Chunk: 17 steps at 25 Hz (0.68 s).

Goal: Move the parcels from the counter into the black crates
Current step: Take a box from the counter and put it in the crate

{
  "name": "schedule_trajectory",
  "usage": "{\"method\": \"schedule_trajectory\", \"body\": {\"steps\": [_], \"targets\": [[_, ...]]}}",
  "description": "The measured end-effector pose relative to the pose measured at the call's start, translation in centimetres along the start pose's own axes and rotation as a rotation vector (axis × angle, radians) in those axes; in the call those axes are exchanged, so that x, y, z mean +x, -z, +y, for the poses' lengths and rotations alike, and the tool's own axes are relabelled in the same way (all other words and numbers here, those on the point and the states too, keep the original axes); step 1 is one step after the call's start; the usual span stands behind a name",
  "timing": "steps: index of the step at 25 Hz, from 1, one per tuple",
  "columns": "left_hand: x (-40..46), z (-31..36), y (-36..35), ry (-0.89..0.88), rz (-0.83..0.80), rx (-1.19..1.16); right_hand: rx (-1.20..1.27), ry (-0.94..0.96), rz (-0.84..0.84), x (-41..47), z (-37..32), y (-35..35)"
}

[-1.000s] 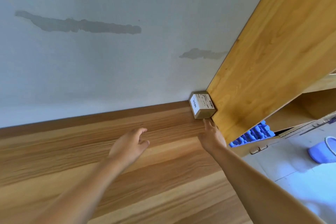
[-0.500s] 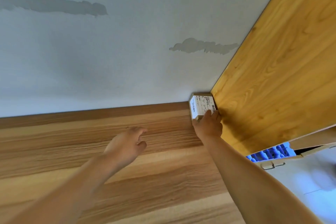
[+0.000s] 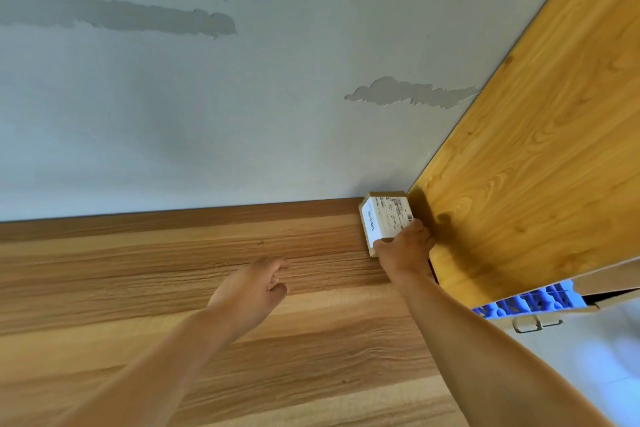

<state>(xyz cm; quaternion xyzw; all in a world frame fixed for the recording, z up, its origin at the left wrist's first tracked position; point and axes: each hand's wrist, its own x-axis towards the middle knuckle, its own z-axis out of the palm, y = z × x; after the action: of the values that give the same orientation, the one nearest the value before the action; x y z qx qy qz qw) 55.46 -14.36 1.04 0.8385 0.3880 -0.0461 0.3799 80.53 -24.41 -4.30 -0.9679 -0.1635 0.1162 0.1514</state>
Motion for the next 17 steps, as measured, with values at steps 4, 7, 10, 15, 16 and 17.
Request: {"method": "schedule_trajectory", "body": {"steps": [4,7,10,15,16,17], "targets": [[-1.9,-0.7,2.0,-0.032,0.037,-0.031,0.049,0.144,-0.043,-5.2,-1.6,0.5],[-3.4,-2.0,4.3,-0.001,0.098,-0.143,0.063,0.297,-0.055,-9.5,-3.9,1.9],[-5.5,-3.8,7.2,0.036,0.166,-0.273,0.101,0.512,-0.006,-14.0,-6.9,4.1],[-10.2,-7.1,12.4,0.007,0.258,-0.438,0.061,0.806,0.048,-21.2,-12.7,6.9],[-11.2,-7.8,13.6,0.001,0.275,-0.494,0.067,0.852,0.057,-22.6,-13.9,7.4],[-11.3,-8.0,14.1,0.005,0.282,-0.554,0.075,0.887,0.061,-23.0,-14.4,7.6]]}}
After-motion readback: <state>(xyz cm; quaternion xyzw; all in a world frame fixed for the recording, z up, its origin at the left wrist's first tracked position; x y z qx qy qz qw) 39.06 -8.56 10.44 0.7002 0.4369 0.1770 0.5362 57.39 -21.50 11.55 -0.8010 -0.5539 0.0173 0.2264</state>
